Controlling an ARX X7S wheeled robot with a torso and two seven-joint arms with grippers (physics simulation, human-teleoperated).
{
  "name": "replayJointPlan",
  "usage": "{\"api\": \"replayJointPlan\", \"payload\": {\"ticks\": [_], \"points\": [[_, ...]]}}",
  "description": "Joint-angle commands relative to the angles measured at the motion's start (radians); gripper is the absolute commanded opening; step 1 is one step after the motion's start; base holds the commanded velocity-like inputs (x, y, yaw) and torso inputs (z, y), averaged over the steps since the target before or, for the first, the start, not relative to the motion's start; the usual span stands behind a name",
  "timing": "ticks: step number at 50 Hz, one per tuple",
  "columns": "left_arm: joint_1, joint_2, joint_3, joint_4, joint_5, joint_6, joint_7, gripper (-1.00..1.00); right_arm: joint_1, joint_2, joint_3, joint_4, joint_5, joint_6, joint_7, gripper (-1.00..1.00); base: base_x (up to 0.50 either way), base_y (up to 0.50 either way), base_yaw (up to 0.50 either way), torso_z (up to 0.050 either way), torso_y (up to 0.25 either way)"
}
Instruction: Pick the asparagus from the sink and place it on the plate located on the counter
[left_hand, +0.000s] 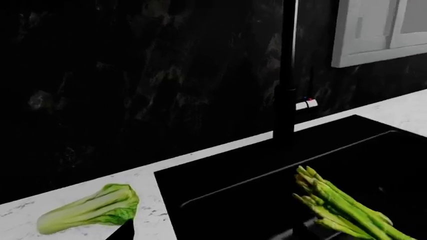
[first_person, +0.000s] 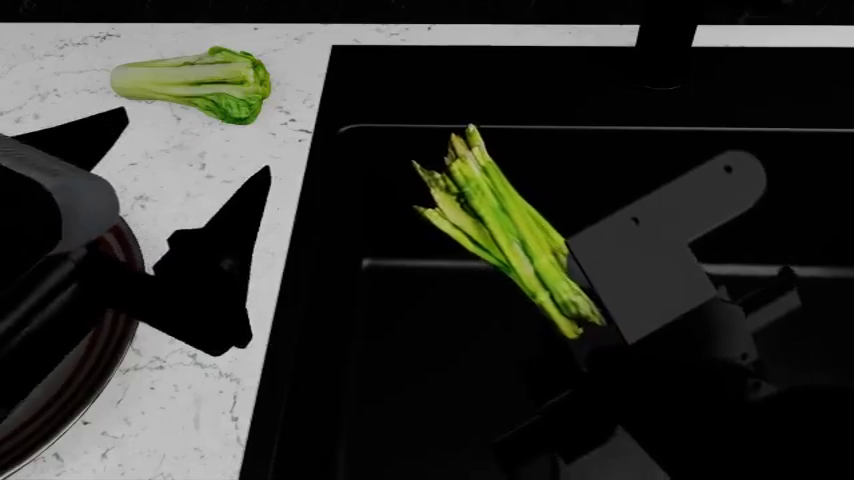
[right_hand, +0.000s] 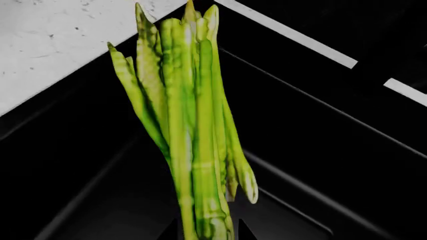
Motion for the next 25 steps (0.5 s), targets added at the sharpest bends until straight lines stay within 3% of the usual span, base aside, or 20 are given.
{"api": "replayJointPlan", "payload": {"ticks": [1,25], "points": [[-0.019,0.020,-0.101,-0.022,-0.182,-0.029,0.045,1.00,0.023,0.009,-0.006,0.004,0.039,-0.034,0.002,-1.00,0.00,0.00,0.00,0.000,0.000],[0.003,0.055,-0.183,-0.170,-0.408,0.083,0.009,1.00,0.030,0.026,0.017,-0.036,0.184,-0.031,0.081,-1.00,0.00,0.00,0.00,0.000,0.000]]}}
